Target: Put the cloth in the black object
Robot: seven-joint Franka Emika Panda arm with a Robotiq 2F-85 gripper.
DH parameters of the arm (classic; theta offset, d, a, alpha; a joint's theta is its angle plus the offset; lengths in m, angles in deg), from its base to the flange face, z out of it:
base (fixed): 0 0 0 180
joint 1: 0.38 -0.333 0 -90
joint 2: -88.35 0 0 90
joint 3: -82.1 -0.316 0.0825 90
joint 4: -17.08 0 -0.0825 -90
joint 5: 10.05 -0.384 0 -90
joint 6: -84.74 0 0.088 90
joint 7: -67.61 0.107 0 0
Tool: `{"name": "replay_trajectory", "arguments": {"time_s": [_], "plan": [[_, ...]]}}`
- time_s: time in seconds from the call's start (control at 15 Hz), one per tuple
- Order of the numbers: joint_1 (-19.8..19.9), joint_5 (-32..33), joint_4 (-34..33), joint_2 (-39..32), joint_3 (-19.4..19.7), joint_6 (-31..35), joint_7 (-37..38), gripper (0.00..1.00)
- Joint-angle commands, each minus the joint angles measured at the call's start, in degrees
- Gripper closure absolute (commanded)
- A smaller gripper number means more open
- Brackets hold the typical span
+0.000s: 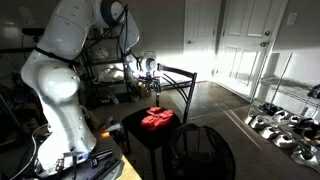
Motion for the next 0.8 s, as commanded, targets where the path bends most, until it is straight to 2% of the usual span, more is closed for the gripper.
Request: {"name": "replay_trajectory", "arguments": {"time_s": [0.0,0.2,0.73], "plan": [[1.89,-2.19,0.1,-5.08,-0.39,6.01,-6.65,0.0],[3.85,-3.8,-2.46,-9.69,-1.19,8.51,-10.89,0.0],[6.3,-3.89,-13.77,-18.14,-1.21,2.68,-19.37,0.0]]}}
